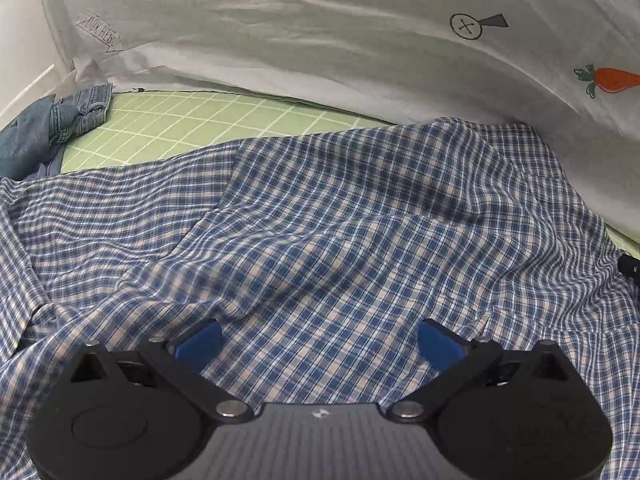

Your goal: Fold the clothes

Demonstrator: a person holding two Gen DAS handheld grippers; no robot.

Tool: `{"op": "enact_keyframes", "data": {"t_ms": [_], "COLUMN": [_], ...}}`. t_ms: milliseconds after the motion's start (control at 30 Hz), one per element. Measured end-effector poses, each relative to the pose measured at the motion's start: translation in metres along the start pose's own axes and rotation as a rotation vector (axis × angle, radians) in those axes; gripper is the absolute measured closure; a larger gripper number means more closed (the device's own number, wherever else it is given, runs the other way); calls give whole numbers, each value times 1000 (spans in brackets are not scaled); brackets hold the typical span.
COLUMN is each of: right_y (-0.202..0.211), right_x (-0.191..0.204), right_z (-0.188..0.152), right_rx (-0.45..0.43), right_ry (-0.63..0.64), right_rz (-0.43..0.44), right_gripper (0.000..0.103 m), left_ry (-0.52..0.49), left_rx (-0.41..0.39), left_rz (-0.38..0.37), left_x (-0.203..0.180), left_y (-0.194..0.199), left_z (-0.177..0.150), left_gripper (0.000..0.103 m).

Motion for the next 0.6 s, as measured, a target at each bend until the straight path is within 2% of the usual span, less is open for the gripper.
{"op": "enact_keyframes", "data": {"t_ms": [67, 100, 233, 367, 433, 600], "right_y": [29, 47, 124, 196, 228, 291], "right_x": [-18, -26, -48, -51, -51, -41], "right_z": [-9, -17, -70, -137, -168, -225], "right_rx": [-7, -2, 81, 188, 238, 298], "right_ry": [-56, -85, -153, -160, -189, -196], "right_rz": [-27, -26, -28, -27, -4, 57], "right_gripper": [30, 27, 27, 28, 30, 31], "left_ry": [3, 6, 17, -45, -63, -62], "left_rx": [3, 7, 32, 70, 56, 7], "left_rz": [6, 11, 7, -12, -30, -45], "left_x": [9, 15, 39, 40, 36, 34], "left_y": [16, 25, 64, 98, 122, 181], "left_z": [-8, -14, -45, -77, -92, -131], "left_gripper": [0, 0, 0, 0, 0, 0]}}
Point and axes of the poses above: each gripper's, at about its wrist camera, not at the fingertips, and y roughly against the way its jaws point, x to its left, z to its top, the point moved 6 cm from there along -y, roughly the way its jaws point, and after that the axes turned 4 degrees about -z, right-handed, at the moved point
